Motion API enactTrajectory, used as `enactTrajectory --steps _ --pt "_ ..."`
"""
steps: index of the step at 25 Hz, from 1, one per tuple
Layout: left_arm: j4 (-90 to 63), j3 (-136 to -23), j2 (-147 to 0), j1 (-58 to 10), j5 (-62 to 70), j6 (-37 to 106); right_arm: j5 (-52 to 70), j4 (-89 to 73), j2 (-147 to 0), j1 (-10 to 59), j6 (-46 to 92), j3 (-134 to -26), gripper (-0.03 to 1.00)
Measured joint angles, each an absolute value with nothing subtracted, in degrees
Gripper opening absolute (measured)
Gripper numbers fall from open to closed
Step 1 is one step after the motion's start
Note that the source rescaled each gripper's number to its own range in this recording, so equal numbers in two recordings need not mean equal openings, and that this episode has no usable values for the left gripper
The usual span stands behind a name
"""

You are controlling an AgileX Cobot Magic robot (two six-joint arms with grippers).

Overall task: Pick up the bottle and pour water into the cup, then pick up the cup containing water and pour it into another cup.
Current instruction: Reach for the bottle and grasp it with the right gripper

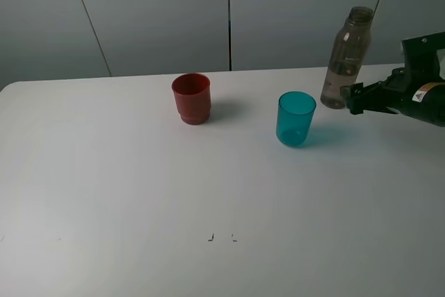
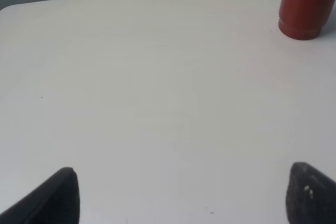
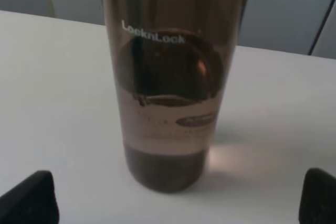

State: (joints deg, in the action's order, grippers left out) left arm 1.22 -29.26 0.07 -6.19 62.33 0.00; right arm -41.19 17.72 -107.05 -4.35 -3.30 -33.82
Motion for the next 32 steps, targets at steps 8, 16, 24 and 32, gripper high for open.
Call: enactTrajectory --steps 8,16,24,32 --pt "1.22 -29.26 0.07 -6.19 62.33 0.39 -41.74 19.98 -113.80 -4.58 -4.80 -40.26 1.00" --pt "1.22 -29.26 0.07 -6.19 62.33 0.39 -44.25 21.80 -118.71 -4.58 -7.20 -44.81 1.00" --pt "1.22 -29.26 0.07 -6.19 62.33 0.39 -44.52 23.43 -121.64 -4.58 -10.20 -48.63 1.00" --pt "1.22 -29.26 0.07 -6.19 62.33 0.39 -50.29 24.49 -123.79 -4.58 -12.62 -50.15 1.00"
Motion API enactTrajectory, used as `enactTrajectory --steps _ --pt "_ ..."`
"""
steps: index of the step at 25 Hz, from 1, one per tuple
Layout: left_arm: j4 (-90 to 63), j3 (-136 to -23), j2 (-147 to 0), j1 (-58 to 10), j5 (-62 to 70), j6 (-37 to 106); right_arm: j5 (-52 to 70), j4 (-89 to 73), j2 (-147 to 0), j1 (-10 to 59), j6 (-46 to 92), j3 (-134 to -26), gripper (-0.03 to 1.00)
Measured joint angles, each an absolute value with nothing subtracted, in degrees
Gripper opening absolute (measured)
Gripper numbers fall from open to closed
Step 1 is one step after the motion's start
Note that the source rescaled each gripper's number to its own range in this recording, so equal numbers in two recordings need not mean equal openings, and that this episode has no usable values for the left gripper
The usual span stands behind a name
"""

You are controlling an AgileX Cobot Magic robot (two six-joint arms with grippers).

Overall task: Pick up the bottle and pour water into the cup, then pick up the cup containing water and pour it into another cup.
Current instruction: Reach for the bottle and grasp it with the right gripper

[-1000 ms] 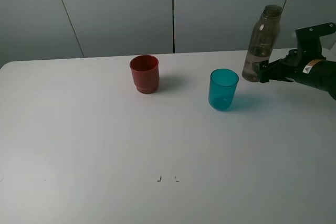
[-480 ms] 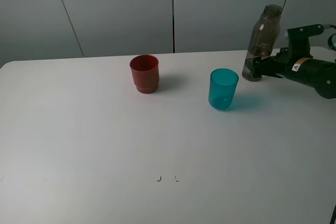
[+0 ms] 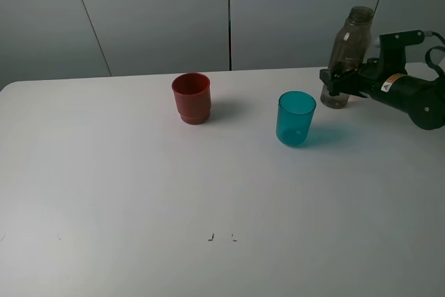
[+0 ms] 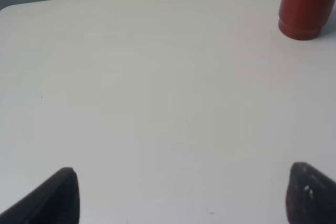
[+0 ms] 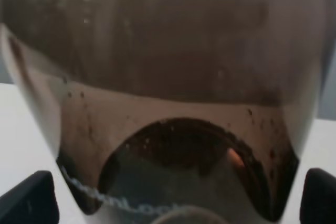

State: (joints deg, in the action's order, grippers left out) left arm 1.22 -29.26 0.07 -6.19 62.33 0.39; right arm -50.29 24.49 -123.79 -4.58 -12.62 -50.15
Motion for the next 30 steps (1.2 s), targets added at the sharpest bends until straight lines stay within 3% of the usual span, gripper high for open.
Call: enactTrajectory --steps 25,26,27,29,30 --pt "1.22 -29.26 0.07 -6.19 62.33 0.39 -50.66 24.62 -125.66 -4.58 -12.82 -55.39 0.99" --pt "1.22 -29.26 0.07 -6.19 62.33 0.39 -50.66 24.62 -125.66 -4.58 -12.82 -55.53 0.90" --pt "1.22 -29.26 0.07 -6.19 62.33 0.39 -50.66 24.62 -125.66 -4.58 -12.82 -55.52 0.70" --pt "1.22 -29.26 0.07 -6.19 62.33 0.39 -50.66 24.73 -125.66 -4.58 -12.82 -55.56 0.13" --pt "1.22 -29.26 0.07 -6.19 62.33 0.39 -50.66 24.73 -125.66 -4.58 -12.82 -55.56 0.00"
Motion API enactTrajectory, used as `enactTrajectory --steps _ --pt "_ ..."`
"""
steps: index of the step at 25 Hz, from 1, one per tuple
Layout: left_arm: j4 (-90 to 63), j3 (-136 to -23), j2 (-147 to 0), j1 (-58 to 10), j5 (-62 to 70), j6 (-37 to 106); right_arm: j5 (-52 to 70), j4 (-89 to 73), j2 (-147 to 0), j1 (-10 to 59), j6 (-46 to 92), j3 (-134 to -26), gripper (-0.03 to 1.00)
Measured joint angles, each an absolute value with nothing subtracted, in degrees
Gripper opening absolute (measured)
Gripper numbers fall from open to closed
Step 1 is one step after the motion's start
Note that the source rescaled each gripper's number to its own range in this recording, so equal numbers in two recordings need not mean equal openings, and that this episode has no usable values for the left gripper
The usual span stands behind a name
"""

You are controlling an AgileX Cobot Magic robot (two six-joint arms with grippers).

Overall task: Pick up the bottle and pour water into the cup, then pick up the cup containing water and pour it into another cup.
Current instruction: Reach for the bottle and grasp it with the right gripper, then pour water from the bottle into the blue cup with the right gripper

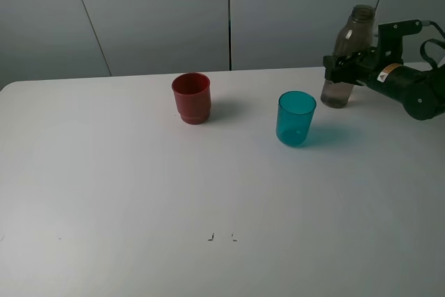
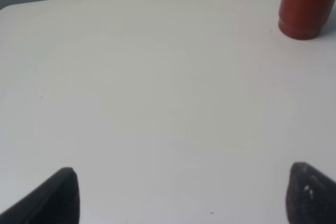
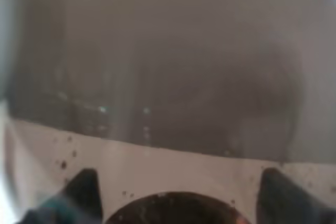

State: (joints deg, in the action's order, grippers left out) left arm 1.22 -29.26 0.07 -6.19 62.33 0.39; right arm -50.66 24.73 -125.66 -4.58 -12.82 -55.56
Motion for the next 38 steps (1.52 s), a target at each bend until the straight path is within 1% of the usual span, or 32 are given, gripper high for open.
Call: enactTrajectory --steps 12,20,29,34,38 --pt "1.22 -29.26 0.07 -6.19 62.33 0.39 -50.32 25.63 -125.53 -4.58 -12.82 -55.65 0.00" --pt "1.22 -29.26 0.07 -6.19 62.33 0.00 -43.80 31.61 -119.77 -4.58 -12.11 -55.54 0.00" --pt "1.22 -29.26 0.07 -6.19 62.33 0.00 -44.01 41.81 -117.29 -4.07 -4.98 -54.88 0.00" --pt "1.22 -29.26 0.07 -6.19 62.33 0.00 -44.84 40.54 -116.70 -2.61 7.39 -51.51 0.00" --pt "1.22 -29.26 0.07 -6.19 62.33 0.00 -45.93 39.59 -115.58 -2.40 14.43 -48.89 0.00"
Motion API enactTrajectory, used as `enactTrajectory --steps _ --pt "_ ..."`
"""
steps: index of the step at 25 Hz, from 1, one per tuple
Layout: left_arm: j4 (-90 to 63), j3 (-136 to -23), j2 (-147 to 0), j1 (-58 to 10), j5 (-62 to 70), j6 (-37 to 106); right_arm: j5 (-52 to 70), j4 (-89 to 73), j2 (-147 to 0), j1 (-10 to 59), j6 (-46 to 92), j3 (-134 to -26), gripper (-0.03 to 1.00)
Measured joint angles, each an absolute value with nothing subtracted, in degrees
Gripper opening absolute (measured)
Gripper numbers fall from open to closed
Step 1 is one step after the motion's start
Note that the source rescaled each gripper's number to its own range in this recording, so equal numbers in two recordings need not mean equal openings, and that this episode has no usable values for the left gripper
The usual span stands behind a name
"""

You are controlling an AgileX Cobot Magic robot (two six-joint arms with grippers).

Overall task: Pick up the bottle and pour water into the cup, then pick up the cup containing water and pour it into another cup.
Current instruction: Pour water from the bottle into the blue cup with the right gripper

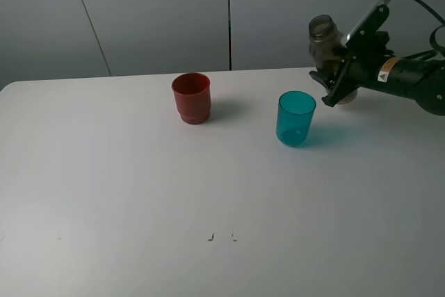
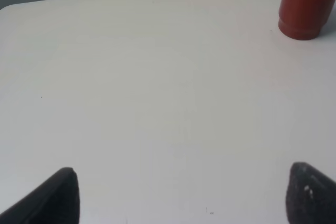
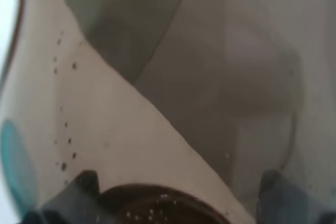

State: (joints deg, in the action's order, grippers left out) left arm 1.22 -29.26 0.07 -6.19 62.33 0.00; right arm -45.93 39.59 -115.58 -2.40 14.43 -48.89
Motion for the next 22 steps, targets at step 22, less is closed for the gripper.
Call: enactTrajectory --steps 22 --pt "1.22 -29.26 0.07 -6.19 62.33 0.00 -46.67 36.73 -113.20 -2.35 42.93 -47.69 0.00"
